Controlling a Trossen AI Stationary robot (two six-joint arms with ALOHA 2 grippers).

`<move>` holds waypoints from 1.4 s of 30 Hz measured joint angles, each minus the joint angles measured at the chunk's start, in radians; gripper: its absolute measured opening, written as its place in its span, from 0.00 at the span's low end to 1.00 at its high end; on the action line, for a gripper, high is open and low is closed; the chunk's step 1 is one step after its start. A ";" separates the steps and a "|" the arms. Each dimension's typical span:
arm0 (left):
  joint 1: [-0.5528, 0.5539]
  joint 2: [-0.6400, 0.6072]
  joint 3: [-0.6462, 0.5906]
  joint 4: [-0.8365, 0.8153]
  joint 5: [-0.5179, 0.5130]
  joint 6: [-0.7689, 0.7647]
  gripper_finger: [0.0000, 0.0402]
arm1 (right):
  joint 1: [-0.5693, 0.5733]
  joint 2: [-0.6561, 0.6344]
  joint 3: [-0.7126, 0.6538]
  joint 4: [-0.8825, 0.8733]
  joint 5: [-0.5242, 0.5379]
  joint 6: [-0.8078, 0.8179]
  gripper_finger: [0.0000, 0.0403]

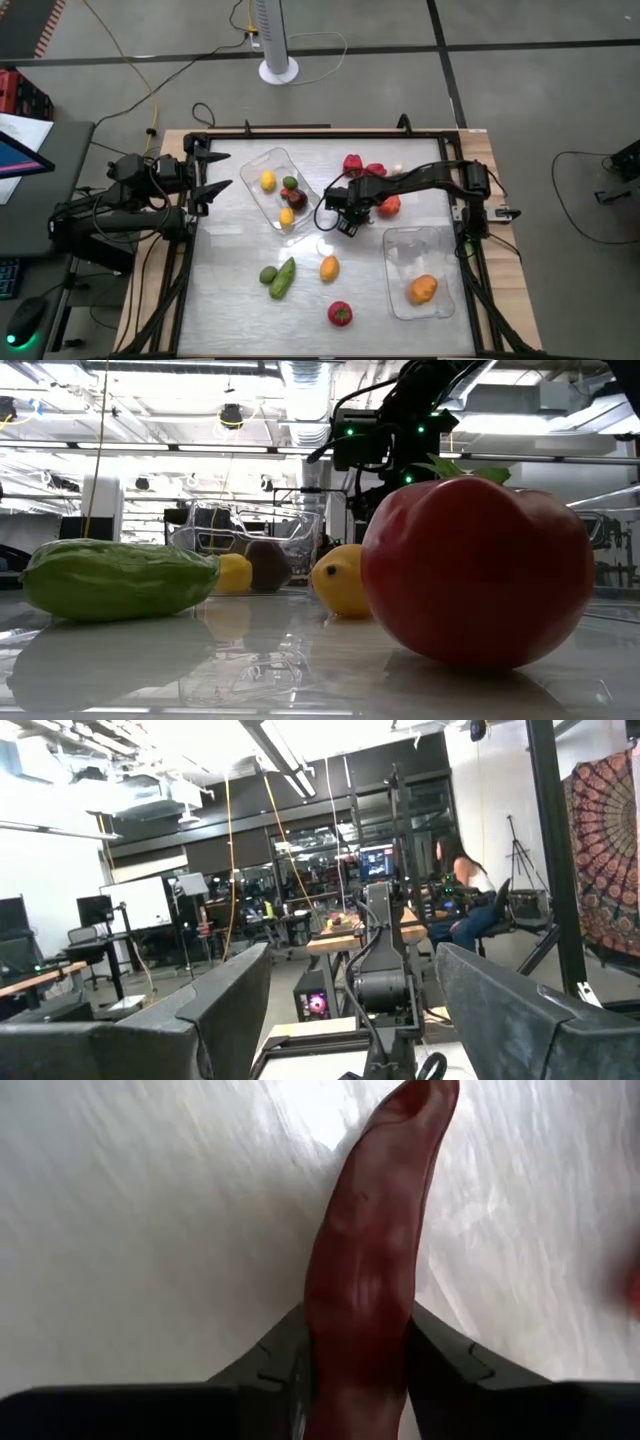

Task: Sort produce into baskets
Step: Put the red chili pepper into the bottom transparent bin, then put the orange pumpkin into the bottom transparent bin

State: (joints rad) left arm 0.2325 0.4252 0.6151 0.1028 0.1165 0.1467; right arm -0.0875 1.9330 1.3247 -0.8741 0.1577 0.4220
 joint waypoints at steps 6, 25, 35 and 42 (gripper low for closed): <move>0.000 0.000 0.000 0.000 0.000 0.002 0.67 | 0.003 -0.065 0.076 -0.173 0.015 -0.004 0.39; 0.000 0.000 0.000 -0.011 0.000 -0.008 0.67 | 0.421 -0.528 0.112 -0.604 -0.163 0.541 0.50; 0.000 0.000 0.000 0.001 0.000 -0.004 0.67 | 0.426 -0.526 0.112 -0.687 -0.075 0.598 0.68; 0.000 0.000 0.000 0.000 0.000 -0.003 0.67 | 0.226 -0.441 0.112 -0.665 0.135 0.420 0.70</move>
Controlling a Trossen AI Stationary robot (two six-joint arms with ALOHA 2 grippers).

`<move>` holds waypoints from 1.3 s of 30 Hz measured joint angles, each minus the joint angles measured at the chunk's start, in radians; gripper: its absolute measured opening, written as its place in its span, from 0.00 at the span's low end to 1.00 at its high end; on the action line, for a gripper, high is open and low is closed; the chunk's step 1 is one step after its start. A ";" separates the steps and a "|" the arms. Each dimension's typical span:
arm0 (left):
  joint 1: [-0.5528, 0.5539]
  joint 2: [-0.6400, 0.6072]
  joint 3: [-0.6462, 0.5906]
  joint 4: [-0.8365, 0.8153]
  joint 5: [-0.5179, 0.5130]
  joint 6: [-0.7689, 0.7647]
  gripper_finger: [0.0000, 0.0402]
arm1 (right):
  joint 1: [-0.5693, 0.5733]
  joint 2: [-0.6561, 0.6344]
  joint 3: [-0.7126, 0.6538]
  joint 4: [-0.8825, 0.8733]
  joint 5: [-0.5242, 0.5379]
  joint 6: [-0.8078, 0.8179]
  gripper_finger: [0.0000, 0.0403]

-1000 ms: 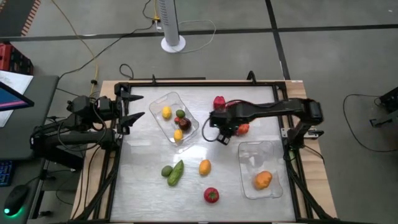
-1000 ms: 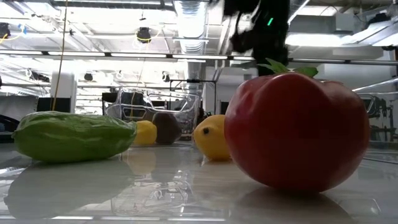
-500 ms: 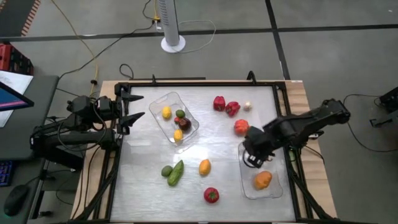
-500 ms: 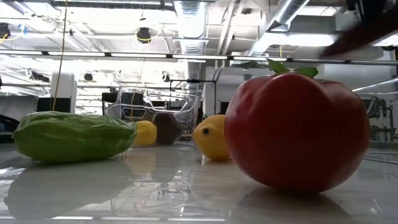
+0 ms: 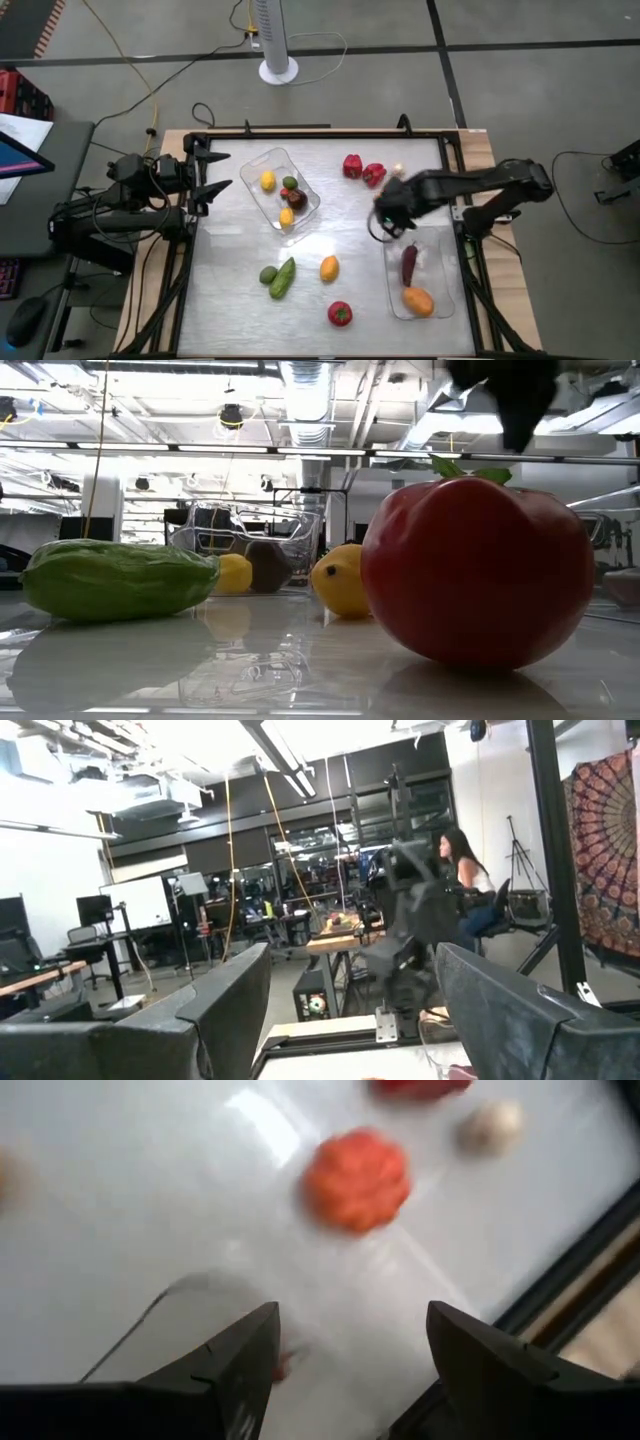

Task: Sort produce into baskets
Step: Put the orange pumpkin into the bottom transparent bin

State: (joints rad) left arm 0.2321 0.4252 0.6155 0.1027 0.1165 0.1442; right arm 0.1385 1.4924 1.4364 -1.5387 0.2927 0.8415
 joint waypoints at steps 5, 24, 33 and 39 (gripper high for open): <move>0.000 0.000 0.000 -0.008 0.000 0.000 0.67 | -0.103 0.086 -0.001 0.110 0.036 -0.237 0.72; 0.000 0.000 0.000 -0.024 0.000 0.008 0.67 | -0.257 0.142 -0.211 0.354 0.020 -0.413 0.98; 0.000 0.000 0.000 -0.014 -0.012 0.009 0.67 | -0.314 0.030 -0.517 0.677 -0.057 -0.372 0.99; 0.000 0.000 0.000 -0.014 -0.021 0.009 0.67 | -0.307 0.055 -0.538 0.698 -0.036 -0.379 0.96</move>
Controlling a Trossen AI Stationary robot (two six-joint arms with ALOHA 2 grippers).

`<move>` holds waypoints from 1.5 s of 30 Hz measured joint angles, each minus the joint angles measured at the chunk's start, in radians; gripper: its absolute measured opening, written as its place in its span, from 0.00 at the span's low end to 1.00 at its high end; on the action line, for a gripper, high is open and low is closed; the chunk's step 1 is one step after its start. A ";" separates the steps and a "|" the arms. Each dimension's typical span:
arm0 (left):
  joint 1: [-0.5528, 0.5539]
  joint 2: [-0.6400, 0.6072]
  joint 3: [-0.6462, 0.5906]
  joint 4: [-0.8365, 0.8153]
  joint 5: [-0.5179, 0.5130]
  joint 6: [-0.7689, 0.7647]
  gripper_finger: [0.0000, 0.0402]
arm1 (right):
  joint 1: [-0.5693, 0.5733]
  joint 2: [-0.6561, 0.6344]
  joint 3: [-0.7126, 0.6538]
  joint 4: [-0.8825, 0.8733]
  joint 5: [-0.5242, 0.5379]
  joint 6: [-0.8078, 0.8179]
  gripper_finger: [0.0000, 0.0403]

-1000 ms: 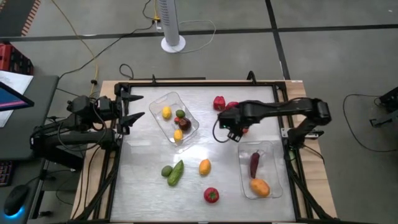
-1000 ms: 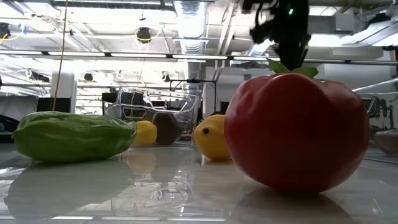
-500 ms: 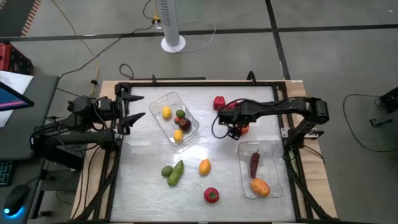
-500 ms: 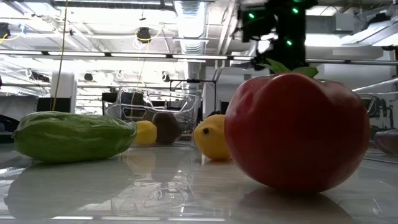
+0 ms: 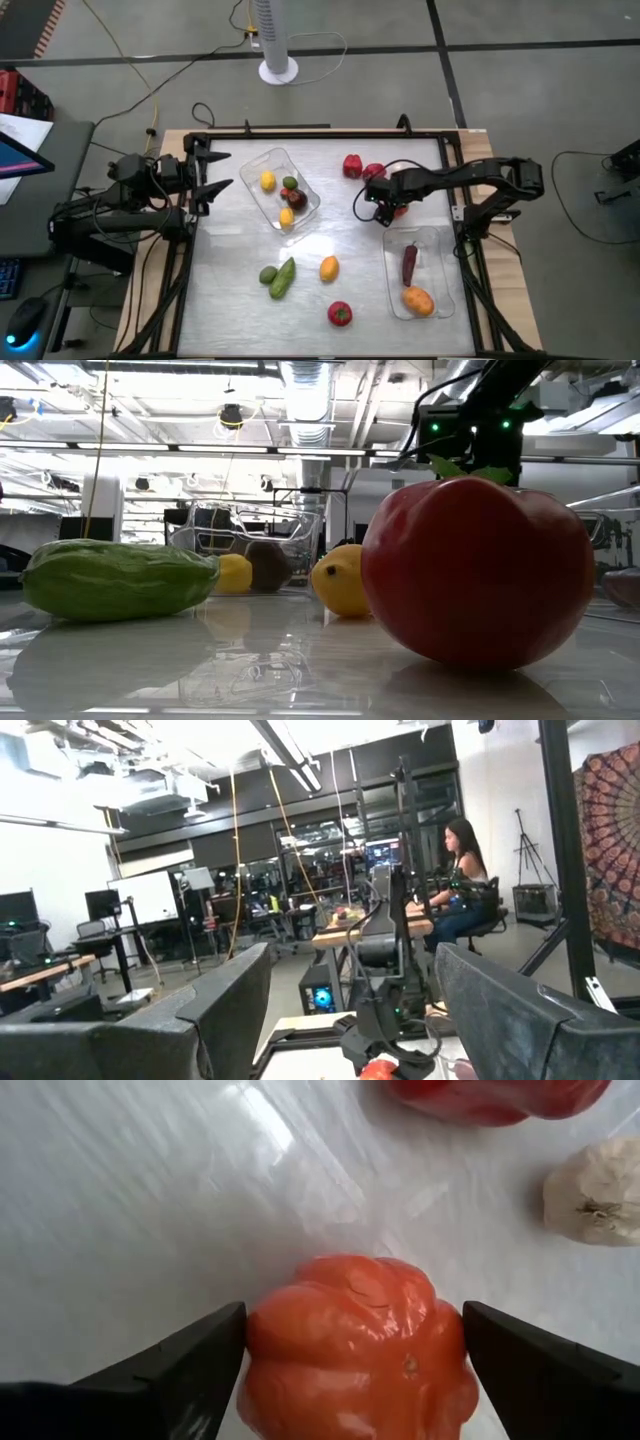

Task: Sort produce into baskets
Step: Put the orange pumpkin into the bottom transparent bin

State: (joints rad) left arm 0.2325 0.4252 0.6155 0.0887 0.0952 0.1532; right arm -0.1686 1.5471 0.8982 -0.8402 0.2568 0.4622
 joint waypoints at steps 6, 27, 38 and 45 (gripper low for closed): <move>0.000 0.000 0.000 0.000 -0.002 0.000 0.67 | 0.004 -0.012 -0.001 -0.013 -0.006 0.000 0.90; 0.000 0.000 0.000 -0.009 -0.002 -0.001 0.67 | 0.248 -0.036 0.455 -0.536 -0.290 0.261 0.89; 0.000 0.000 0.000 -0.006 -0.002 -0.017 0.67 | 0.434 -0.037 0.453 -0.655 -0.142 0.407 0.95; 0.000 0.000 0.000 -0.013 -0.003 -0.017 0.67 | 0.386 -0.043 0.458 -0.638 -0.229 0.358 0.88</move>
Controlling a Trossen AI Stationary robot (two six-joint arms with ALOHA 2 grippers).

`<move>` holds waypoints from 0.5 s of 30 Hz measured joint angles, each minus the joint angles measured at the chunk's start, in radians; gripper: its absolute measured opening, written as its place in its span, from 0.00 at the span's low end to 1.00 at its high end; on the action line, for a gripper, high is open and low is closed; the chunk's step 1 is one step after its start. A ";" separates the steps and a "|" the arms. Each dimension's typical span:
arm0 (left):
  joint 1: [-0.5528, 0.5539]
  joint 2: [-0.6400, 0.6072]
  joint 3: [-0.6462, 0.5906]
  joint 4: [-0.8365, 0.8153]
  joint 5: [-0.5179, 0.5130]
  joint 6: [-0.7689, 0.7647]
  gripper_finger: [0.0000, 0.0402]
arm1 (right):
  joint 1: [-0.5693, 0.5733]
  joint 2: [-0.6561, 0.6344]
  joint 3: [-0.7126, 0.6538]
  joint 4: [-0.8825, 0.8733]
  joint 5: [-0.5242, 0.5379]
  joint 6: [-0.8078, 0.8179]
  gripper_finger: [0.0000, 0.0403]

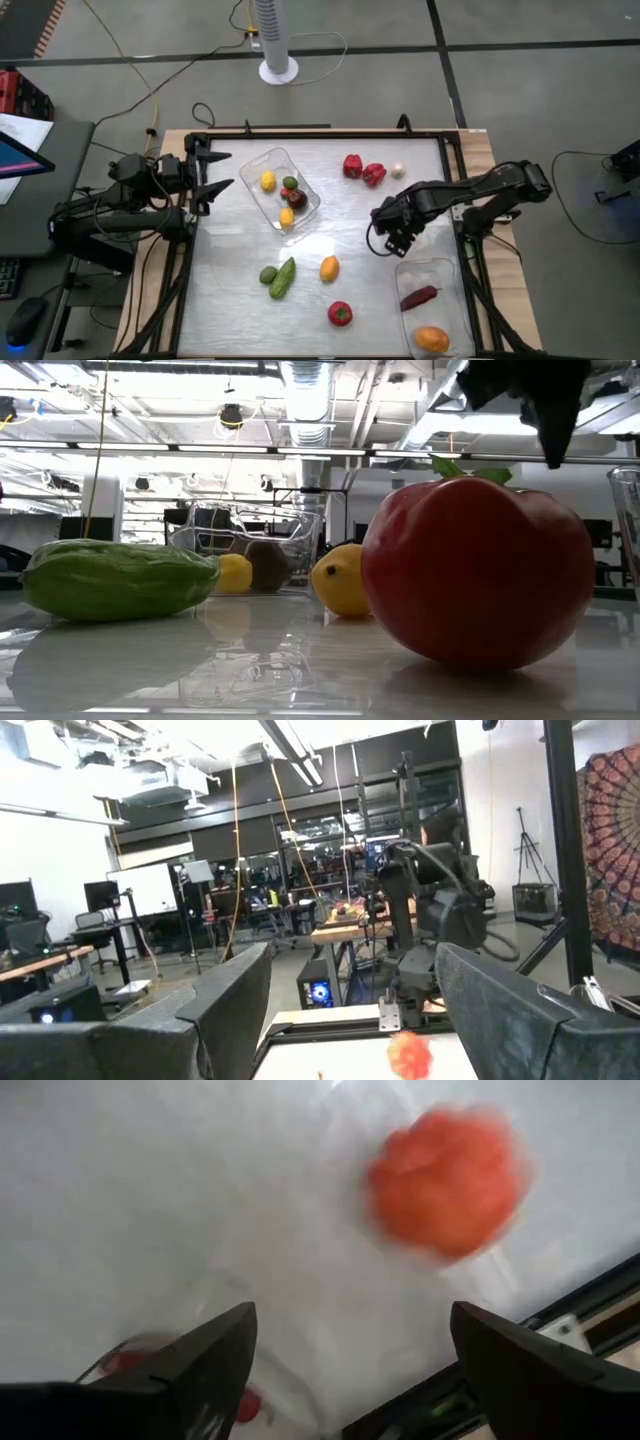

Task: Sort produce into baskets
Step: Put the orange pumpkin into the bottom transparent bin

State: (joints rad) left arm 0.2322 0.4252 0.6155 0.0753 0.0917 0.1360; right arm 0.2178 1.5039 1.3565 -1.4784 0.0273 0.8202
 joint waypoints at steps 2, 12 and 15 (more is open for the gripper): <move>0.000 0.000 0.000 -0.001 0.000 0.009 0.67 | 0.021 -0.003 0.008 -0.014 -0.005 0.020 0.86; 0.000 0.000 0.000 -0.007 -0.002 0.008 0.67 | 0.119 -0.011 0.050 0.013 -0.128 0.178 0.83; 0.000 0.000 0.000 -0.007 -0.002 0.009 0.67 | 0.164 -0.011 0.025 0.083 -0.216 0.229 0.83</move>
State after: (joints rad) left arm 0.2323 0.4254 0.6155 0.0686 0.0902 0.1455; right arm 0.3817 1.4925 1.3819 -1.3955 -0.1889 1.0493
